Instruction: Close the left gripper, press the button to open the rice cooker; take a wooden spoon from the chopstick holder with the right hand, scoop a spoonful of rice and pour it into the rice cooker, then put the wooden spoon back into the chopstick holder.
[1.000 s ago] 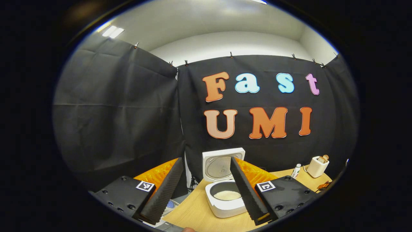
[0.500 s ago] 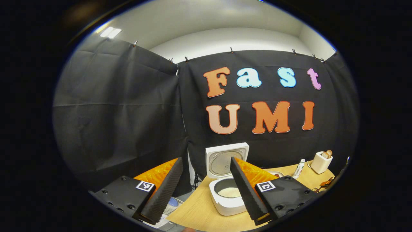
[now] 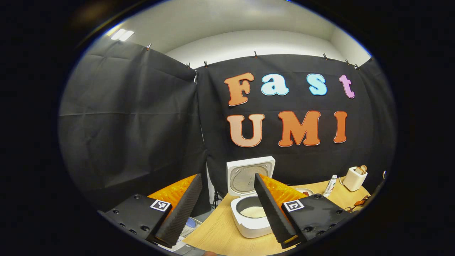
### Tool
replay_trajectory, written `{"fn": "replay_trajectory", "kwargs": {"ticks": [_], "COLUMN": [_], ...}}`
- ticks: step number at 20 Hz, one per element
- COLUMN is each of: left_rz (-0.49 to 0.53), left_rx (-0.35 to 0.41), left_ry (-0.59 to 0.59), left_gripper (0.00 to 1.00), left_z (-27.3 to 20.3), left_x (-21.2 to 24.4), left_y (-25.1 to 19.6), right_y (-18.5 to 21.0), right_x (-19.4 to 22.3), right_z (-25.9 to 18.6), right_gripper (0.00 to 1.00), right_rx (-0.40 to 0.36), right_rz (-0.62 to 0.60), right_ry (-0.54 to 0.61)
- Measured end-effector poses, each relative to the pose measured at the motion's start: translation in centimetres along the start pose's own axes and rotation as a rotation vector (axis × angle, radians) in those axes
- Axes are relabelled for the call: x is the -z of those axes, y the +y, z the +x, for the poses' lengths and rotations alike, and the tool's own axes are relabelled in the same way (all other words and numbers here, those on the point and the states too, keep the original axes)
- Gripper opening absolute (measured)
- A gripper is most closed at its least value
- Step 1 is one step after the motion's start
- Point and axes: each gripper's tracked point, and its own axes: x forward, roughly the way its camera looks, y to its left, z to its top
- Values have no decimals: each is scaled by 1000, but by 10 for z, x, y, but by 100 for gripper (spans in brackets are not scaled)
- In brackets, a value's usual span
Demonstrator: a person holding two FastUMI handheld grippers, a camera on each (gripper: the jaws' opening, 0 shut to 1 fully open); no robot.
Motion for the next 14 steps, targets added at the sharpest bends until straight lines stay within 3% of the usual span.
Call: {"fn": "replay_trajectory", "kwargs": {"ticks": [7,14], "left_rz": [-8,-34], "left_rx": [15,41], "left_ry": [-25,-22], "left_gripper": [99,100], "left_z": [-7,-10], "left_x": [-8,-5], "left_y": [4,10], "right_y": [20,59], "right_x": [-24,-58], "right_z": [-26,-67], "right_gripper": [3,3], "right_rx": [-9,-21], "right_rz": [-55,-191], "right_ry": [-31,-111]}}
